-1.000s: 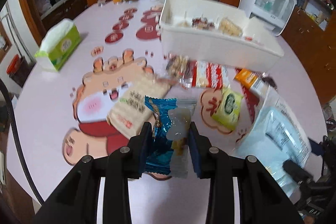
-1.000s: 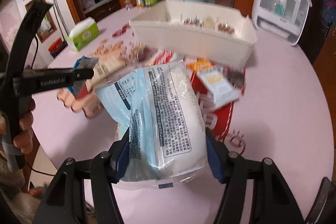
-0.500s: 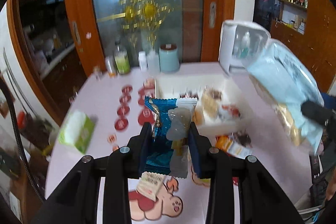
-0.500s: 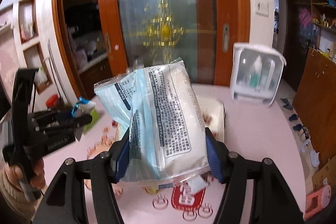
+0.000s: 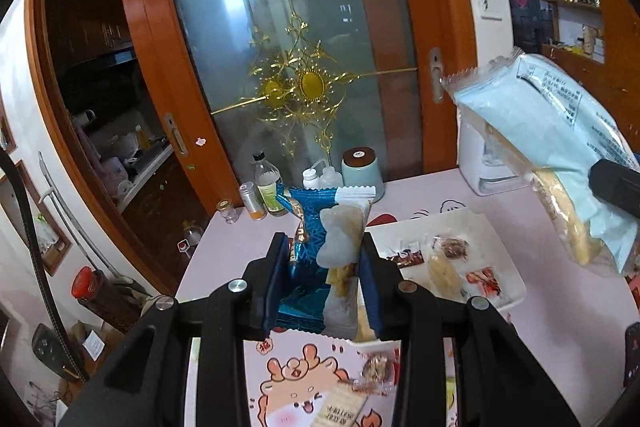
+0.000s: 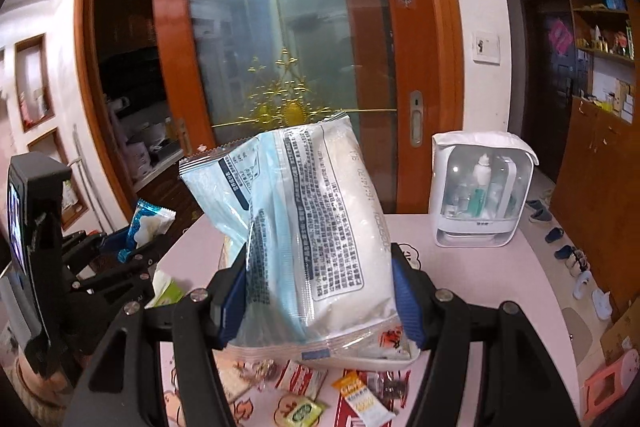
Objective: Organize snacks
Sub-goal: 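Carry both packs over the white tray and open both grippers, then move both grippers back to the snacks beside the tray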
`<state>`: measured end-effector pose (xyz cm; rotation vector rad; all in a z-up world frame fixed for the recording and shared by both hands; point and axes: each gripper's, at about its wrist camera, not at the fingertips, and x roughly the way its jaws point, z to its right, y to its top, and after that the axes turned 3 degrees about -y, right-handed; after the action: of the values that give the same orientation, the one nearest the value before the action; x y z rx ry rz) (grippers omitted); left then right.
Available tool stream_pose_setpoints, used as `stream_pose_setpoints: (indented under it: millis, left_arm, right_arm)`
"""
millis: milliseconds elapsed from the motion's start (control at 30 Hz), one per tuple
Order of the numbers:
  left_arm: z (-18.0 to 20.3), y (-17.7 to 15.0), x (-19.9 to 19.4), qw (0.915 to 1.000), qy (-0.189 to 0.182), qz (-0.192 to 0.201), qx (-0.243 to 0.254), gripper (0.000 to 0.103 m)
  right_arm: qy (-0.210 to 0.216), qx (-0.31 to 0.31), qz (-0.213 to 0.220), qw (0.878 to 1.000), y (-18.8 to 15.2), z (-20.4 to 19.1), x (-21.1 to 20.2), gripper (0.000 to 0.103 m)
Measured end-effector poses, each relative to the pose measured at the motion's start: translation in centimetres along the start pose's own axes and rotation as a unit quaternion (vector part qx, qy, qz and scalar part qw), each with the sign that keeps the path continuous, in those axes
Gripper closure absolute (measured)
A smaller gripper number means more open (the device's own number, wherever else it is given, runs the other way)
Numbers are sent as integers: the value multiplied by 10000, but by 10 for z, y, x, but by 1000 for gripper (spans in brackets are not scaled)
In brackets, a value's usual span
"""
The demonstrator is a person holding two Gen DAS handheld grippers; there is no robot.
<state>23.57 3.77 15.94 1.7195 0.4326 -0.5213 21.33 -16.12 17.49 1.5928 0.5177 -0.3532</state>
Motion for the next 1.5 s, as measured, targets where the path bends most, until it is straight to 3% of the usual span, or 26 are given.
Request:
stream_pose_setpoints:
  millis: [200, 567, 767, 1100, 1133, 1167, 1200, 1233, 1267, 1500]
  left_arm:
    - [23, 9, 72, 9989, -102, -452, -22, 70]
    - [74, -13, 187, 9933, -307, -1114, -18, 70]
    - [82, -30, 218, 9899, -317, -1383, 12, 70]
    - [76, -41, 244, 9855, -318, -1664, -82, 69]
    - [75, -41, 245, 9847, -360, -1705, -83, 62]
    - [75, -42, 246, 9834, -429, -1762, -76, 46]
    - [75, -44, 247, 9828, -405, -1803, -60, 40]
    - [74, -45, 247, 9825, -384, -1820, -42, 24]
    - [74, -47, 247, 9827, -406, -1806, -15, 20]
    - [66, -52, 243, 9787, -591, -1963, -129, 20]
  right_arm:
    - [-27, 449, -327, 9984, 2, 23, 62, 39]
    - [-23, 981, -885, 9912, -20, 62, 153, 39]
    - [-2, 1121, -1191, 9865, -38, 74, 191, 39]
    - [314, 1079, -1582, 9810, -51, 56, 232, 33]
    - [346, 1045, -1624, 9806, -52, 53, 236, 33]
    - [324, 1012, -1633, 9808, -53, 51, 239, 32]
    - [210, 983, -1637, 9814, -54, 49, 242, 30]
    - [144, 974, -1638, 9816, -54, 48, 243, 30]
    - [154, 982, -1660, 9811, -55, 47, 244, 29]
    - [384, 1132, -1685, 9784, -54, 49, 235, 27]
